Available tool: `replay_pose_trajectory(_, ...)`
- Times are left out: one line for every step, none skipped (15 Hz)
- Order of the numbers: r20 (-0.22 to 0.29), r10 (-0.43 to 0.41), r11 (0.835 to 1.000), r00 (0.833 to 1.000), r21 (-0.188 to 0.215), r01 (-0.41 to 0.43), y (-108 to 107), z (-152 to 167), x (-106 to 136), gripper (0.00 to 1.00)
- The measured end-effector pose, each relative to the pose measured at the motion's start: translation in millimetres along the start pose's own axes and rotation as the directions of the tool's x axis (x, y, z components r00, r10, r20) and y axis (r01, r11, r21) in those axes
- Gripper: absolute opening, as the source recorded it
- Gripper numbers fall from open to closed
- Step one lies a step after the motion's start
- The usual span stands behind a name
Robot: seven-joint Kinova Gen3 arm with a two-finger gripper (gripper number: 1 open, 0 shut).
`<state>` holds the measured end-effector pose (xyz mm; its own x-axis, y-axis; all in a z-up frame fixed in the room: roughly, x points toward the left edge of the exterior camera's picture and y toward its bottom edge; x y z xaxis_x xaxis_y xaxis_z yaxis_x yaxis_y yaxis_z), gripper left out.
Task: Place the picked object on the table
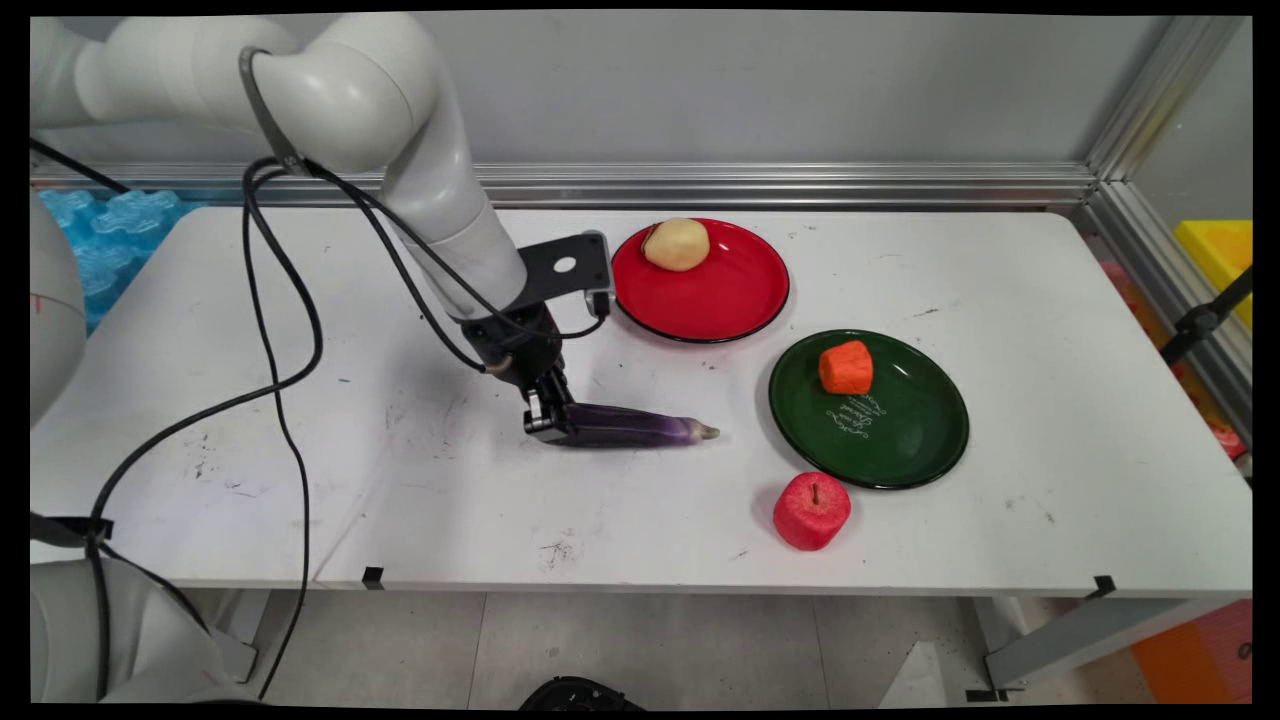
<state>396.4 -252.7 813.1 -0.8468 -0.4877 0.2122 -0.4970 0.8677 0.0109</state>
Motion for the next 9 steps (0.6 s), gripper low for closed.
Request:
replay_pose_trajectory(-0.005, 0.002, 1.000, 1.000, 0.000, -0.002, -0.6, 3.6, 0.3, 0.00)
replay_pose_trajectory(-0.009, 0.004, 1.000, 1.000, -0.001, -0.004, -1.2, 6.6, 0.5, 0.00)
replay_pose_trajectory(-0.012, 0.005, 1.000, 1.000, -0.001, -0.005, -1.6, 8.4, 0.7, 0.00)
replay_pose_trajectory(-0.016, 0.007, 1.000, 1.000, -0.001, -0.007, -2.4, 11.4, 1.3, 1.00)
replay_pose_trajectory(-0.020, 0.008, 1.000, 1.000, 0.000, -0.008, -3.2, 13.6, 1.9, 1.00)
replay_pose_trajectory(-0.024, 0.010, 1.000, 1.000, 0.001, -0.010, -4.0, 15.6, 2.8, 1.00)
replay_pose_trajectory(-0.026, 0.011, 1.000, 1.000, 0.002, -0.011, -4.9, 17.0, 3.9, 1.00)
replay_pose_trajectory(-0.028, 0.011, 1.000, 1.000, 0.004, -0.011, -5.7, 18.0, 5.6, 1.00)
replay_pose_trajectory(-0.030, 0.011, 1.000, 1.000, 0.006, -0.011, -6.5, 18.3, 7.6, 1.00)
